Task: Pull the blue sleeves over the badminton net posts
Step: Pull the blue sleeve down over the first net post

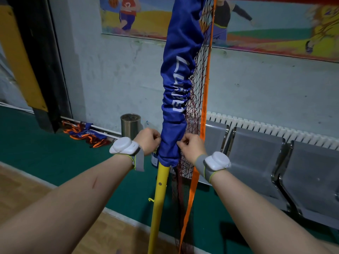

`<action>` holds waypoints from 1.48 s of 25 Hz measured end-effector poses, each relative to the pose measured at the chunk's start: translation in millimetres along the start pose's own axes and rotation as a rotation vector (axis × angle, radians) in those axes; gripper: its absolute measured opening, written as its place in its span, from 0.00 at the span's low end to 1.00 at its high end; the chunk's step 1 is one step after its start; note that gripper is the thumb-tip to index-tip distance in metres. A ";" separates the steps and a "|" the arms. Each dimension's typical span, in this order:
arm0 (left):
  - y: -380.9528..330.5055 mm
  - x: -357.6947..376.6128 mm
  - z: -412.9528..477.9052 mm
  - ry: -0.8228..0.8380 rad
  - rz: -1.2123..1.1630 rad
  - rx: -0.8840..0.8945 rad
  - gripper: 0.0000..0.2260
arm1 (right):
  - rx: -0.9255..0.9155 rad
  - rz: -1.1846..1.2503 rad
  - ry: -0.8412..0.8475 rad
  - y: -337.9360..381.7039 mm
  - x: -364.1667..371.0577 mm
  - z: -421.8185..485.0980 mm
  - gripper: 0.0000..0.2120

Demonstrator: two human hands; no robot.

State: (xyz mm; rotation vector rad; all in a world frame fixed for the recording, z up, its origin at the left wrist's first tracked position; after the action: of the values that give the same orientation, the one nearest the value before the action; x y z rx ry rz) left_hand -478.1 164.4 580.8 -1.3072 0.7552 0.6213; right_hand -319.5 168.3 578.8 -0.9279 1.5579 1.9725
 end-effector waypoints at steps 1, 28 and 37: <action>4.0 5.1 0.9 0.016 0.002 -0.012 0.08 | 0.018 -0.017 0.017 -4.5 4.3 1.2 0.05; 14.1 10.6 11.4 0.065 0.014 0.049 0.08 | 0.016 -0.085 0.024 -4.5 12.1 8.2 0.09; 18.9 15.4 13.7 0.148 0.017 0.020 0.11 | 0.056 -0.085 0.080 -8.9 19.3 1.8 0.09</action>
State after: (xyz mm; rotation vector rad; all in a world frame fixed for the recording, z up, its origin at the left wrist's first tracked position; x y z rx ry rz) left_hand -481.3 180.9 558.5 -1.3399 0.8915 0.5334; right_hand -326.5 171.3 558.9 -1.0445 1.5814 1.8444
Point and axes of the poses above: each hand's wrist, its own z-axis towards the middle knuckle, its own x-axis out of the palm, y = z × x, the point moved 8 cm from there along z, towards the middle knuckle, and after that the axes turned 14 degrees about y, right-handed, at the moved point
